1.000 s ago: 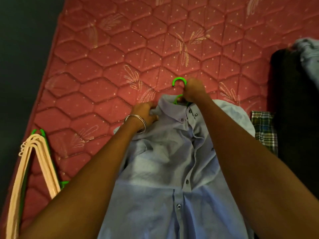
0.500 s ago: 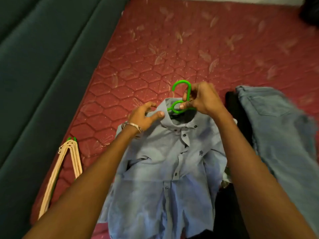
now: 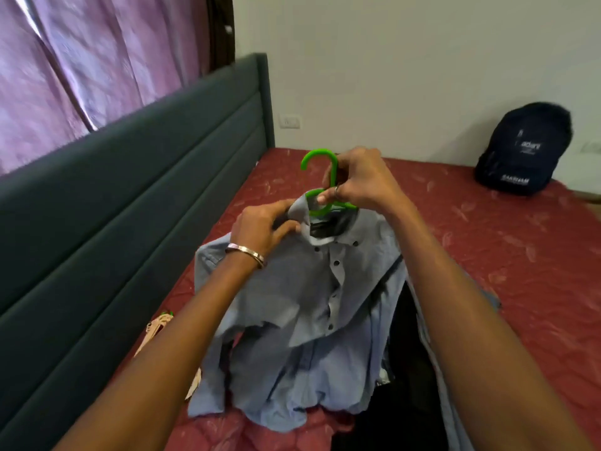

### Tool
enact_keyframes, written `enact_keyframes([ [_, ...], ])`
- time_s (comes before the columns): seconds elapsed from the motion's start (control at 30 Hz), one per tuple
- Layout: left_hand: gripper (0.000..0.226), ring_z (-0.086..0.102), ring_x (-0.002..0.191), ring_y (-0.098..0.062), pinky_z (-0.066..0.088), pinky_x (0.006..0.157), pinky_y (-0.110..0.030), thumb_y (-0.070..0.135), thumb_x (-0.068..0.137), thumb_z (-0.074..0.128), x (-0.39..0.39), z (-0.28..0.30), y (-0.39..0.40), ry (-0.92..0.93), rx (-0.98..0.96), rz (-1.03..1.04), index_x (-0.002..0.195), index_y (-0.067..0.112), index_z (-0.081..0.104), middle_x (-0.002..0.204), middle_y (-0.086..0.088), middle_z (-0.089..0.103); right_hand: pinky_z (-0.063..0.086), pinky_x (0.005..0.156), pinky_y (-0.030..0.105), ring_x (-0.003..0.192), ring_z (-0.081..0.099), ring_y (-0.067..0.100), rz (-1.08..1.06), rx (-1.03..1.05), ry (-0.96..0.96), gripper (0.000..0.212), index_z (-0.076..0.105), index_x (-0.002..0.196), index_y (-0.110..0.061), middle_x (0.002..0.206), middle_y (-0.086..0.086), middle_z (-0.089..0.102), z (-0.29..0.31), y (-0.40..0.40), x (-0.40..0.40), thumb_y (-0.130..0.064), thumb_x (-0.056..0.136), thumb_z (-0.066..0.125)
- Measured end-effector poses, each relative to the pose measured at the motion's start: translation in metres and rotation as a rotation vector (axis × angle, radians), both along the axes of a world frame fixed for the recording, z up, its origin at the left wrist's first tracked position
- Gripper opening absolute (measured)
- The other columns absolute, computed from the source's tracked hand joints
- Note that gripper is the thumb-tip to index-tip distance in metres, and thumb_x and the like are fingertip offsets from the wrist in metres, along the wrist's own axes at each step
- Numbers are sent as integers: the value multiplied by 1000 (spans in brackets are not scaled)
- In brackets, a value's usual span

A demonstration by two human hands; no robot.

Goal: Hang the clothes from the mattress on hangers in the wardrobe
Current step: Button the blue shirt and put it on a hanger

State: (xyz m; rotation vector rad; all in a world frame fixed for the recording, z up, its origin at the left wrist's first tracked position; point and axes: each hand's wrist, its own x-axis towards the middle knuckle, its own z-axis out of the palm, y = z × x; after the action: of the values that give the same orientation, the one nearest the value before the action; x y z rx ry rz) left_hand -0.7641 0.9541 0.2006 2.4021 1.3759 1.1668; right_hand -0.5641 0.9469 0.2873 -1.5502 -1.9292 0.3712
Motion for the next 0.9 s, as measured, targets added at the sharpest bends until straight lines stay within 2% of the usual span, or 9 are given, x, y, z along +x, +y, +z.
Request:
enact_keyframes([
  [0.07, 36, 67, 87, -31, 49, 68, -36, 43, 79, 57, -10, 28, -12, 120, 95, 85, 104, 21, 70, 93, -8, 72, 52, 58, 25, 60, 62, 9, -42, 96, 101, 30, 75, 74, -15, 65, -2, 68, 26, -16, 3, -27, 54, 92],
  [0.17, 35, 62, 100, -32, 51, 76, -40, 43, 83, 63, -37, 59, -18, 223, 83, 193, 113, 24, 65, 107, -6, 68, 58, 67, 39, 66, 68, 19, -103, 142, 172, 28, 72, 69, -15, 67, 3, 70, 45, -34, 4, -23, 53, 93],
  [0.27, 74, 53, 107, -37, 49, 86, -53, 44, 67, 79, -80, 63, -21, 199, 30, 253, 132, 29, 48, 120, -11, 55, 59, 68, 46, 69, 71, 28, -131, 159, 265, 26, 68, 63, -17, 66, 6, 69, 54, -48, 6, -16, 53, 93],
  [0.37, 94, 48, 107, -40, 46, 91, -52, 31, 58, 88, -106, 48, -33, 130, -125, 354, 138, 24, 39, 123, -16, 41, 57, 59, 39, 59, 68, 26, -142, 150, 352, 26, 70, 70, -7, 66, 13, 68, 61, -57, -1, -11, 56, 91],
  [0.47, 74, 55, 108, -40, 44, 88, -47, 17, 69, 81, -119, 36, -42, -9, -62, 390, 132, 12, 44, 119, -19, 55, 51, 56, 30, 55, 65, 20, -112, 105, 339, 25, 69, 72, -4, 65, 14, 67, 64, -60, -21, -9, 59, 90],
  [0.6, 32, 64, 90, -43, 49, 80, -49, 11, 82, 61, -145, 38, -41, 58, 50, 435, 114, 8, 66, 95, -25, 69, 59, 63, 43, 65, 70, 26, -137, 96, 222, 26, 69, 69, -12, 67, 11, 69, 61, -54, -41, -13, 56, 92],
  [0.67, 32, 67, 83, -42, 53, 74, -49, 14, 80, 50, -157, 44, -39, 146, 70, 388, 104, 9, 71, 86, -23, 70, 60, 67, 45, 69, 71, 27, -149, 69, 190, 26, 70, 71, -11, 69, 11, 70, 56, -53, -47, -12, 56, 92],
  [0.77, 33, 66, 81, -40, 52, 71, -44, 3, 80, 56, -171, 51, -35, 250, 103, 349, 107, 14, 72, 85, -21, 69, 60, 66, 39, 67, 70, 24, -166, 19, 181, 25, 68, 69, -10, 68, 11, 69, 48, -55, -52, -9, 58, 90],
  [0.9, 39, 63, 73, -33, 54, 68, -38, 3, 73, 50, -172, 59, -30, 206, 220, 212, 103, 10, 73, 79, -15, 64, 50, 63, 27, 60, 61, 14, -129, -35, 5, 23, 68, 68, -14, 62, 2, 65, 41, -65, -60, -13, 60, 90],
])
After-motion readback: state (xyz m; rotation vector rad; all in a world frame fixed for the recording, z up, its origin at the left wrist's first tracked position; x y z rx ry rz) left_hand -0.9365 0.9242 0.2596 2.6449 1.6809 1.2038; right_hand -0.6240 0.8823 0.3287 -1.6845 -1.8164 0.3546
